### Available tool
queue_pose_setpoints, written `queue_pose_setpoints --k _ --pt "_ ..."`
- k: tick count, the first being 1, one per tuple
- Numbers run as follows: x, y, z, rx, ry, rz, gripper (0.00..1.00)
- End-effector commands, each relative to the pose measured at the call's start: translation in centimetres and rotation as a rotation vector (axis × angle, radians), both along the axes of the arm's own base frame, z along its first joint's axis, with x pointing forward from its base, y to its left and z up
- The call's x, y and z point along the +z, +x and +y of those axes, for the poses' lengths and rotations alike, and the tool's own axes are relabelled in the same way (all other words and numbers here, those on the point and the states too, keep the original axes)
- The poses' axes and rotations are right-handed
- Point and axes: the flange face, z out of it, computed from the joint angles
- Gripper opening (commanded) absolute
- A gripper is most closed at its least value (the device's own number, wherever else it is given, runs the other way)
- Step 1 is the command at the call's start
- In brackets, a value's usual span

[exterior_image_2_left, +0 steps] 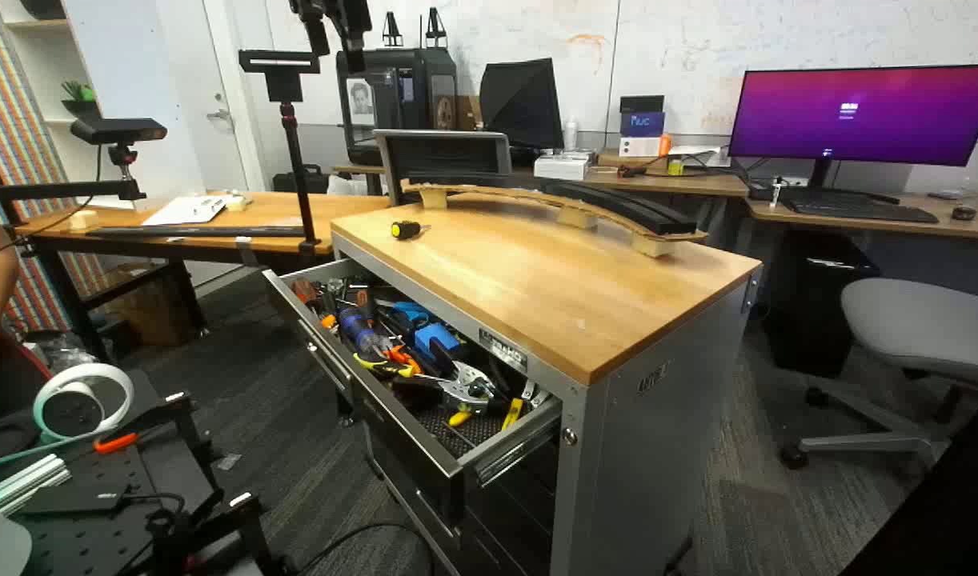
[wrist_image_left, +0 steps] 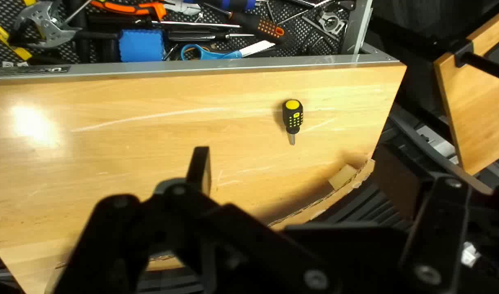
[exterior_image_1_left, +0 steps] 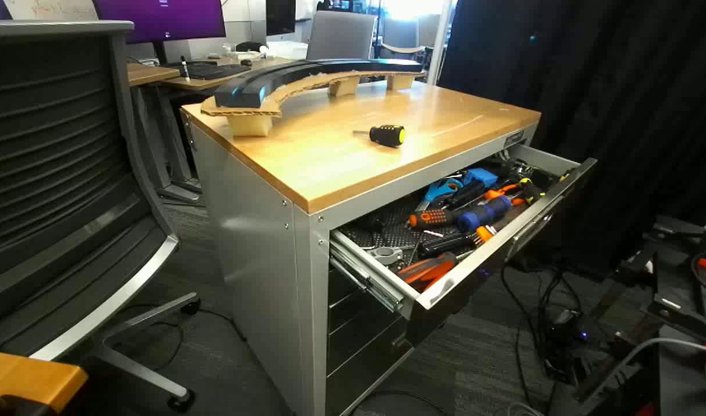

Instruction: Place the screwdriver inside the open drawer then close the drawer

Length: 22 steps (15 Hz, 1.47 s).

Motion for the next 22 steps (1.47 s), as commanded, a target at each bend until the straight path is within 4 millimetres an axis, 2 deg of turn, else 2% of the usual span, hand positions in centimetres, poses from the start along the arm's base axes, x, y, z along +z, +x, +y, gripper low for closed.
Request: queue_pose_setpoints --k 1,4,19,21,22 --pt "0.3 0.1 0.0 0.000 0.000 -0.004 1.00" --pt "1.1 0.0 0.0 0.000 0.001 -0.021 1.00" --pt "1.1 0.0 0.0 0.000 0.001 -0.022 1.00" --pt "0.7 1.5 1.4 0.011 -0.023 -0.030 1.00" --pt "-0.4 3.0 3.5 0.043 -0.045 -0.009 1.00"
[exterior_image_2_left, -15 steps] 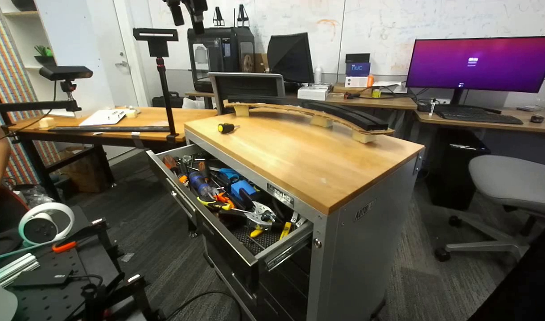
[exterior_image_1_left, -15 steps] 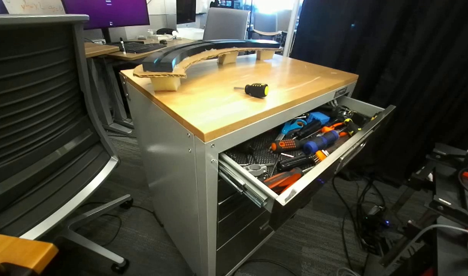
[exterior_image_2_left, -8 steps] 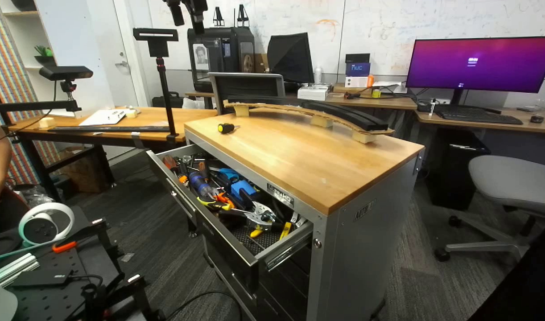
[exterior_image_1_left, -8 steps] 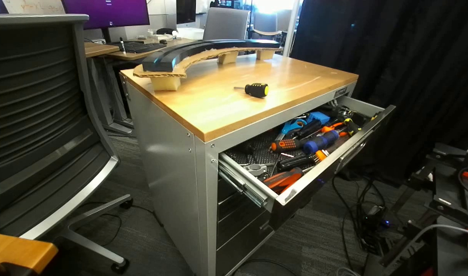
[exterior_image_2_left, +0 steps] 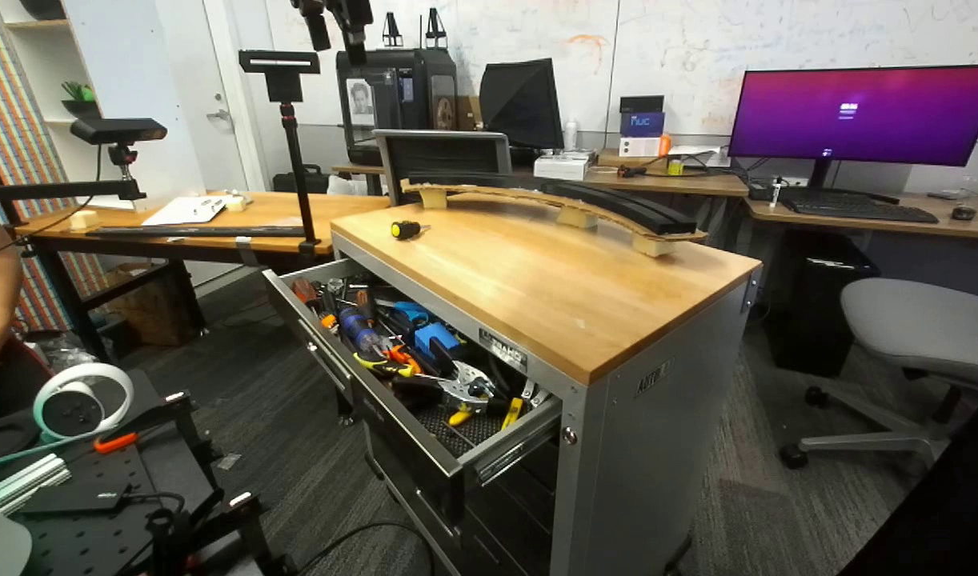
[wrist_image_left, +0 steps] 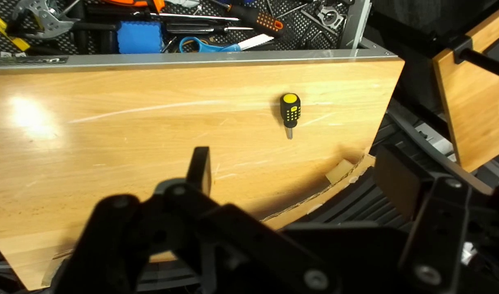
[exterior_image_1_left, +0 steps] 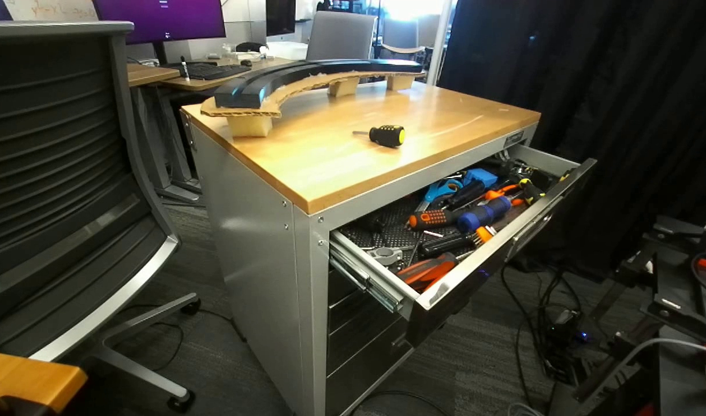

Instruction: Place the screwdriver inside the open drawer then close the drawer

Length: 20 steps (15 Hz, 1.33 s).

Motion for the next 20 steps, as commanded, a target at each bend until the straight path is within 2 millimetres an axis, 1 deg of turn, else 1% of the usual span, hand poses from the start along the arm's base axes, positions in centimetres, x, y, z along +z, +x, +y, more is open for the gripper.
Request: queue_pose_setpoints --k 1,2,5,6,7,9,11,12,14,17,20 --pt "-1.8 3.6 4.5 0.061 -0.056 0.009 1.00" --pt "-3.2 4.8 7.0 0.101 -0.078 0.017 1.00" --pt "-6.8 7.6 12.7 0.192 -0.150 0.015 1.00" --pt "-8.4 8.7 14.5 0.214 -0.180 0.010 1.00" --pt "-9.9 9.8 16.2 0.226 -0.207 0.003 1.00" --pt "-13.0 11.5 17.9 0.226 -0.267 -0.023 1.00" --pt "-15.8 13.1 18.6 0.210 -0.327 -0.047 1.00" --pt "-17.5 13.9 18.3 0.197 -0.353 -0.037 1.00" --pt "-19.8 15.1 17.7 0.174 -0.388 -0.016 1.00" --pt "-22.4 16.3 16.9 0.141 -0.395 0.003 1.00" --pt "-25.0 16.9 16.9 0.124 -0.367 0.038 1.00"
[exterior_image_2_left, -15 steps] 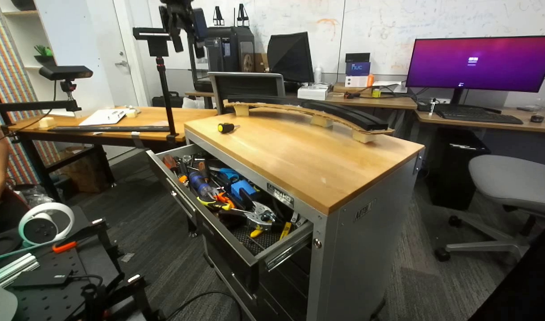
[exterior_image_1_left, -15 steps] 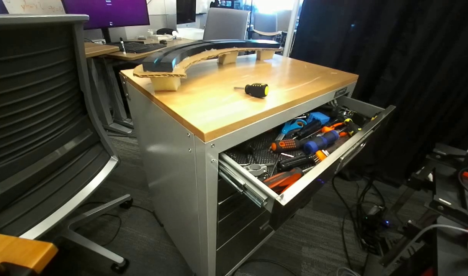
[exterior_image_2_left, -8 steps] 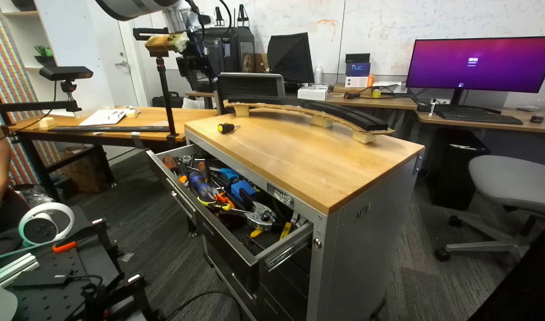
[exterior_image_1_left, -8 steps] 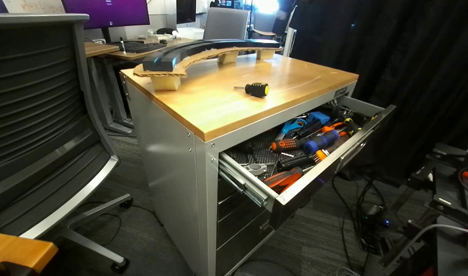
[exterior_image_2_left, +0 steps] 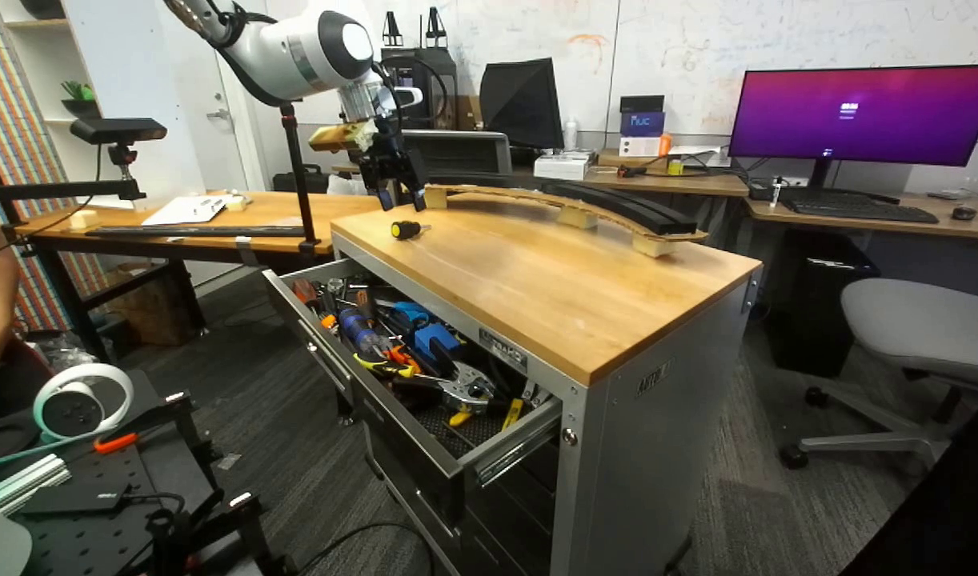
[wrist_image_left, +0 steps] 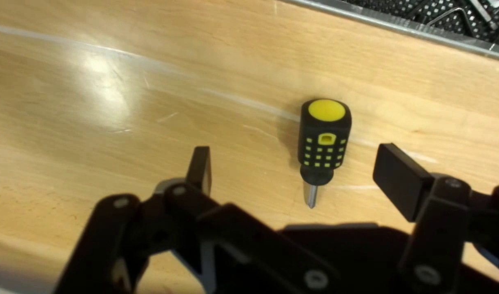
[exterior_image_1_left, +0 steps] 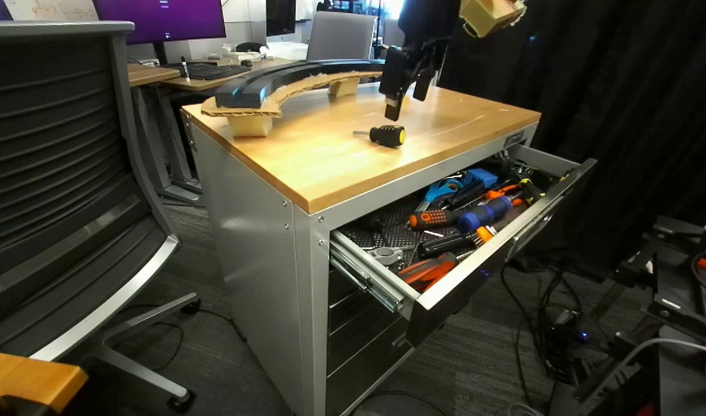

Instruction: Place the screwdriver inside the open drawer then close the drawer

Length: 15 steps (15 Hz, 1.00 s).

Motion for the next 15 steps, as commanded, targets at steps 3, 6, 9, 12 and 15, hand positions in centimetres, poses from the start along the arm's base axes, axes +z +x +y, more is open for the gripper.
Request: queue_pose_setpoints --k 3,6,9,12,15 --pt "-2.9 1.5 1.1 -0.039 0.032 -0.008 0.76" --pt "-3.6 1.8 1.1 -0.072 0.042 -0.041 0.56" --pt "-3.3 2.1 0.8 -0.094 0.037 -0.081 0.33" --pt "-2.4 0.5 1.3 -0.029 0.088 0.011 0.12" --pt "-1.2 -4.0 3.1 0.129 0.120 0.107 0.12"
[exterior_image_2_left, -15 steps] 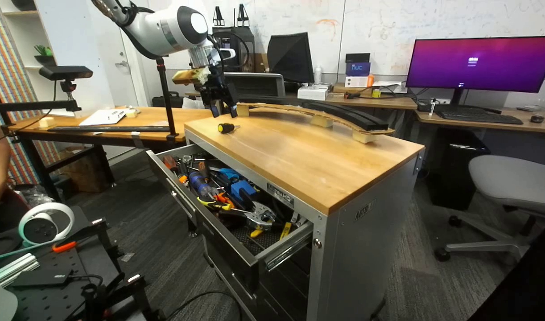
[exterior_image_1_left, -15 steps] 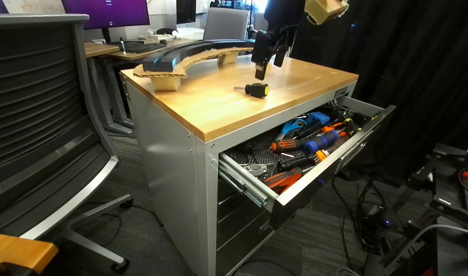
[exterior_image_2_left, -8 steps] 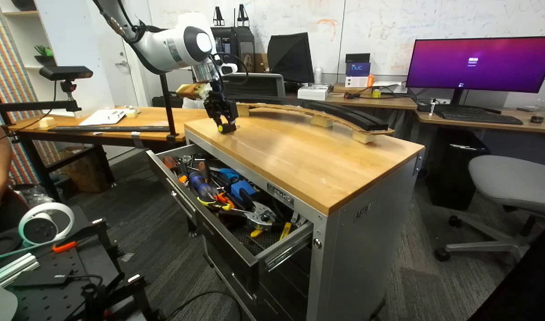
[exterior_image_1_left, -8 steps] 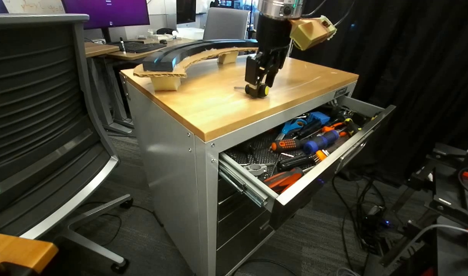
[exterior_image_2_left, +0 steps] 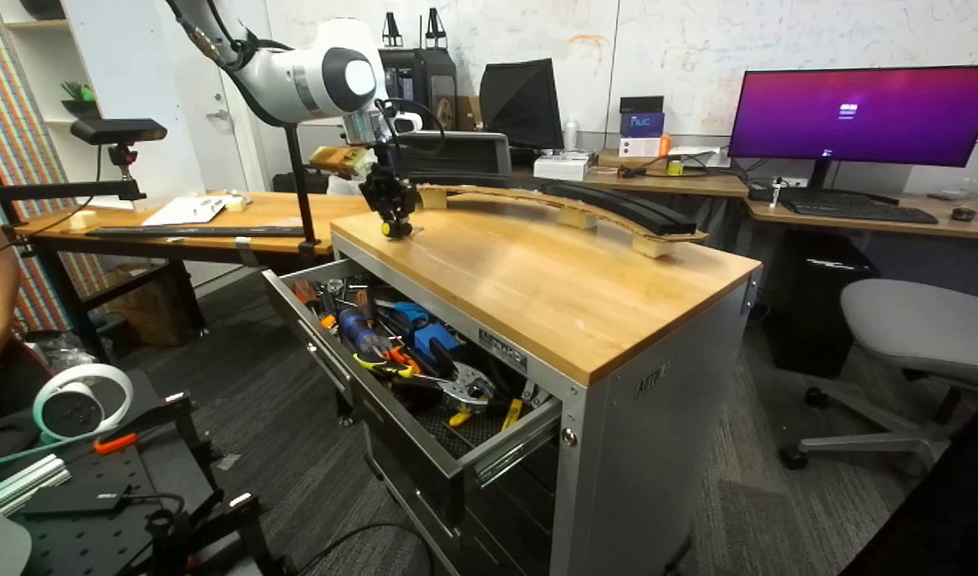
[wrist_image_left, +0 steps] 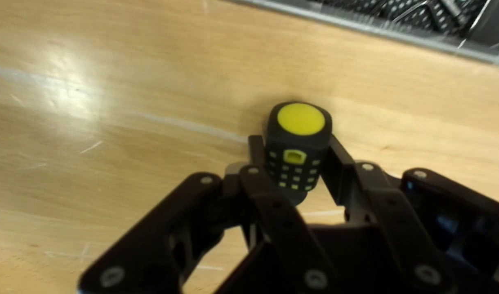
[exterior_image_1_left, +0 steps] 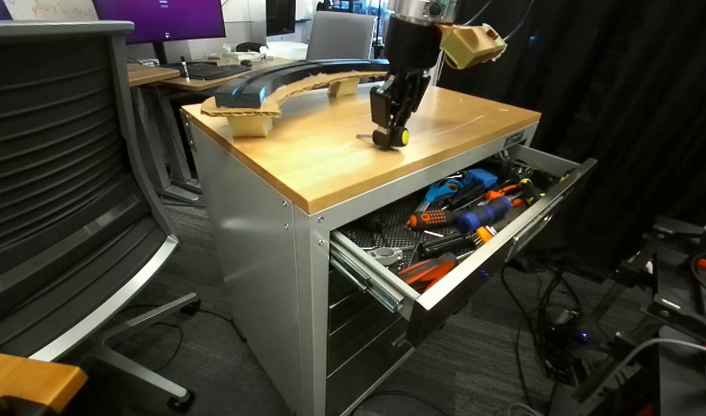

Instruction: Place the screwdriver inside the open drawer then close the drawer

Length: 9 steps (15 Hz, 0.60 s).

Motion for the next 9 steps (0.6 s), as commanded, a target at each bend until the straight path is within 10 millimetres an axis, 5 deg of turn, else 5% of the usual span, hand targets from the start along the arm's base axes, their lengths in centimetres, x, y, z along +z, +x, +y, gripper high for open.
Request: queue_pose_setpoints --k 1,5,9 --pt "2.8 -5.7 1.8 0.174 0.032 0.105 0.12" --pt "4.5 -9.9 2.7 0.318 0.027 0.202 0.12" --pt "4.8 -10.9 3.0 0.359 0.033 0.180 0.12"
